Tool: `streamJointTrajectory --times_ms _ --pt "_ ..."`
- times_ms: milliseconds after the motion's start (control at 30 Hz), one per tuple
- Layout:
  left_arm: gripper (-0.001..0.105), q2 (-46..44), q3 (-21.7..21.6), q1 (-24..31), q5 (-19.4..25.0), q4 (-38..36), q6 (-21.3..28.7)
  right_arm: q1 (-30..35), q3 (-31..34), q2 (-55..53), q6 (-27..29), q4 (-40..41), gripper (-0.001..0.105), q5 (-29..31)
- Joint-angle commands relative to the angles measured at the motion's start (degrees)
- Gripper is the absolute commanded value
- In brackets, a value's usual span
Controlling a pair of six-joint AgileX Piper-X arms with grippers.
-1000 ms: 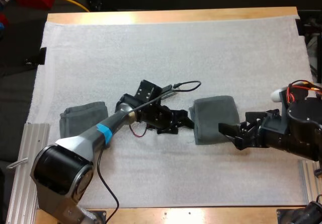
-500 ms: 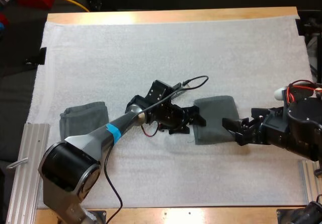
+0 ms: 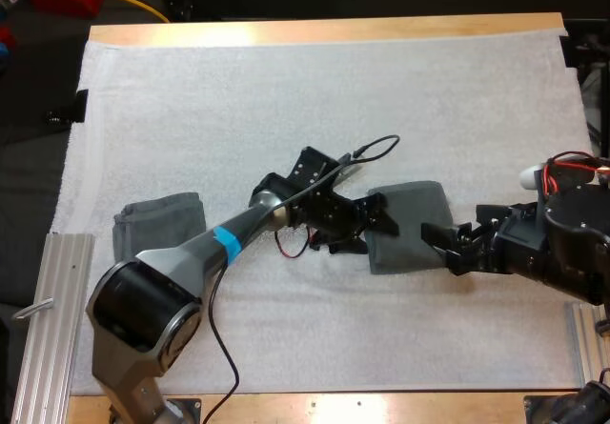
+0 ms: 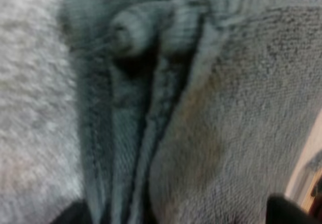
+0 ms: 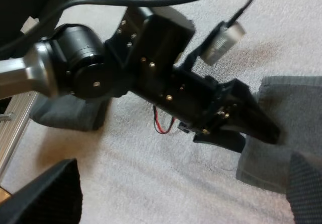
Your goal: Pick towel from pile, fold and stack
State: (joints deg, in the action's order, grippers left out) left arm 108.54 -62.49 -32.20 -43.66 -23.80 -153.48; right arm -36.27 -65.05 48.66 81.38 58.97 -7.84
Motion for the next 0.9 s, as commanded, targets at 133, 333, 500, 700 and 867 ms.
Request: streamJointTrajectory --times_ms 133,333,500,700,867 --pt "0.066 2.7 -5.0 -1.5 -1.8 -5.5 -0.5 0.1 -0.4 -0.3 -0.5 0.0 0.081 0.0" --pt "0.066 4.1 -7.5 -2.6 -2.3 -6.4 -1.1 0.1 -0.4 -1.4 -0.5 0.0 0.081 0.0" --pt "0.066 4.3 -7.5 -3.1 -2.8 -5.0 -2.3 0.1 -0.4 -1.9 -0.5 0.0 0.081 0.0" --pt "0.057 5.8 -9.3 -3.5 -4.9 -5.1 -5.2 0.1 -0.4 -1.9 -0.5 0.0 0.081 0.0" --pt "0.024 6.1 -9.8 -3.6 -5.2 -5.1 -6.1 0.1 -0.4 -1.9 -0.5 0.0 0.081 0.0"
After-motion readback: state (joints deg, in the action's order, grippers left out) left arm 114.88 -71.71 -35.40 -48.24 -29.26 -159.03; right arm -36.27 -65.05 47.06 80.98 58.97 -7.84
